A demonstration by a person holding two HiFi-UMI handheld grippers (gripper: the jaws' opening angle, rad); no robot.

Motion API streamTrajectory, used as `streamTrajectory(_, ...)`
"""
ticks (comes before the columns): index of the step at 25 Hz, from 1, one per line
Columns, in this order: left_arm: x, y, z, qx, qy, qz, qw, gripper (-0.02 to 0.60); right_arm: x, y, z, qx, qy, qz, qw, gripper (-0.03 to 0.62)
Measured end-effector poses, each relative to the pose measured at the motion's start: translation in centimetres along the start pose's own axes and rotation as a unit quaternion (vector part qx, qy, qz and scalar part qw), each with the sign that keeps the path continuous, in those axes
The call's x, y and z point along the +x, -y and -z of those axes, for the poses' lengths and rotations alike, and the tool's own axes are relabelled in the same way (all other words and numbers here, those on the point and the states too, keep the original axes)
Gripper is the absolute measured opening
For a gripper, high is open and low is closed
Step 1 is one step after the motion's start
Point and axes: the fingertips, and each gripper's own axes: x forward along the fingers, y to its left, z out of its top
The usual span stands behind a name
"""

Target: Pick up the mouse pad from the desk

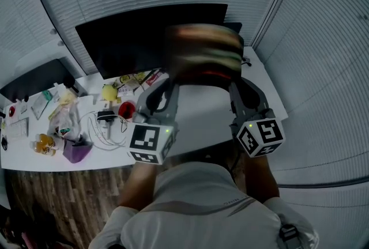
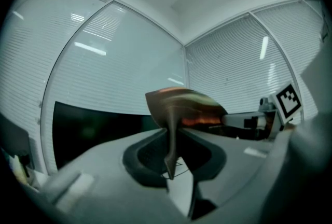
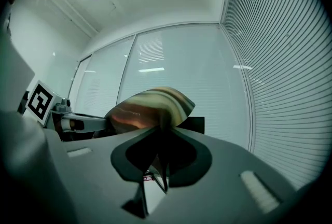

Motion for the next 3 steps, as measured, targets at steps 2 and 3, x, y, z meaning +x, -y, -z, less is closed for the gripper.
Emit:
streamTrajectory(2, -0.04, -0.05, -0.04, -0.001, 0.000, -0.001, 1.0000, 0.060, -0.05, -0.05, -0.05, 0.001, 0.001, -0.001, 1.000, 0.041)
streamTrajectory(3, -0.05, -0.07, -0.05, -0.001, 0.000, -0.001, 1.0000, 0.060, -0.07, -0.08, -0.07, 0.002, 0.001, -0.001, 1.000, 0.041)
